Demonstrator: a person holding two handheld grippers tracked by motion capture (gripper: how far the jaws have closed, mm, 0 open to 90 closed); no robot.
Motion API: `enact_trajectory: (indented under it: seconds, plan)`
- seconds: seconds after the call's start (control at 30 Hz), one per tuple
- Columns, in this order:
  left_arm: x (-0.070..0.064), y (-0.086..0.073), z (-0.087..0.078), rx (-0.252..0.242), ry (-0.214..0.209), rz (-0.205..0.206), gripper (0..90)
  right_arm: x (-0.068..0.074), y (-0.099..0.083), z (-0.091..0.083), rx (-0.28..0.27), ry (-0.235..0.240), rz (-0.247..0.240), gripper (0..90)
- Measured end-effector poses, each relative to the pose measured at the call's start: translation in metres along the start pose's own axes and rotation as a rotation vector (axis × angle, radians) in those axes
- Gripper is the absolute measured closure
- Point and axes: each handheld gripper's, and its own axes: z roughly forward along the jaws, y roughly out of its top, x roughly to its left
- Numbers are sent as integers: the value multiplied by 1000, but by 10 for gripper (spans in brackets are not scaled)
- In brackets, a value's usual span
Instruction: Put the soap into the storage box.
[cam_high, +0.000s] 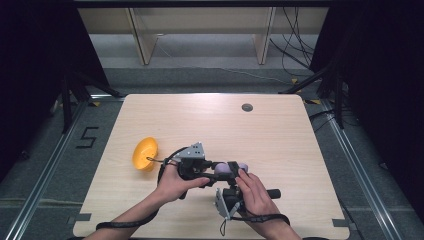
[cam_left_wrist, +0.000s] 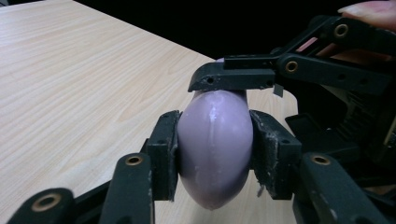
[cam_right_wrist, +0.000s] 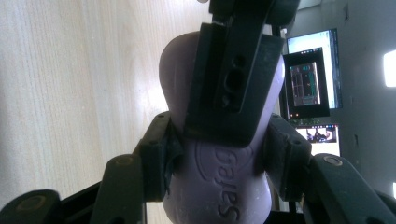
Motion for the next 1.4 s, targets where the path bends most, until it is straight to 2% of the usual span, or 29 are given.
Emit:
enact_trajectory:
  seconds: [0.03,0.07,0.1,0.17,0.2,0.27,0.3,0.37,0.4,0.47,0.5,0.6,0.63,0.67,0.7,0.73,0.77,0.8,0.87,0.93,0.97,1.0,1.13,1.17,1.2,1.23,1.27,1.33,1.4]
  plan:
    - [-1,0,-1,4,7,-10,552,0,0,0,0,0,0,501]
    - [-1,0,-1,10,3,-6,571,3,-1,0,4,13,37,501]
    - [-2,1,-1,13,-4,6,571,3,-1,0,4,13,37,501]
    - [-4,1,-3,24,9,24,583,2,-2,0,-9,10,31,501]
    - [-6,2,-3,31,22,28,586,5,-1,1,-23,9,74,501]
    - [-7,2,-4,33,30,33,588,5,-1,1,-37,12,78,501]
    - [-8,3,-5,30,30,29,588,3,-1,0,-45,8,61,501]
    - [-11,2,-5,36,65,12,589,4,-1,1,-44,18,89,497]
    - [-12,3,-4,47,82,34,589,4,-1,1,-33,30,95,466]
    - [-11,3,-4,58,126,67,589,3,-3,3,-18,36,101,382]
    - [-12,2,-5,54,159,58,589,3,-5,3,-10,41,121,345]
    - [-11,1,-6,61,276,70,589,-2,-15,1,3,27,122,306]
    - [-10,1,-7,54,293,76,590,-5,-19,-1,11,8,111,297]
    - [-10,1,-7,41,329,69,590,-6,-22,-2,22,5,123,297]
    - [-10,1,-9,37,367,67,590,-10,-26,-2,23,-7,99,298]
    - [-11,-1,-9,17,416,70,589,-11,-31,-5,43,-14,113,300]
    - [-12,-1,-9,17,457,95,590,-15,-36,-7,58,-24,106,307]
    - [-14,-2,-10,3,501,88,590,-20,-41,-8,50,-32,71,315]
    - [-14,-5,-13,-33,543,69,590,-13,-50,-14,108,-31,250,330]
    - [-14,-8,-17,-72,572,41,590,-14,-58,-16,129,-36,284,340]
    - [-14,-10,-20,-90,586,39,590,-15,-64,-15,120,-36,289,345]
    - [-15,-13,-23,-104,602,31,590,-15,-67,-18,153,-32,325,358]
    - [-17,-22,-36,-155,674,35,590,-18,-82,-21,175,-14,382,394]
    - [-17,-25,-39,-169,687,32,590,-20,-85,-19,168,-19,374,405]
    - [-17,-27,-43,-177,703,32,590,-16,-87,-19,169,7,489,418]
    - [-18,-30,-46,-190,724,27,590,-18,-91,-18,161,32,527,434]
    - [-18,-32,-48,-189,746,33,590,-19,-95,-16,160,62,617,441]
    - [-19,-37,-52,-199,791,43,590,-20,-101,-14,170,80,673,452]
    - [-18,-40,-57,-219,807,32,590,-20,-107,-13,181,82,692,459]
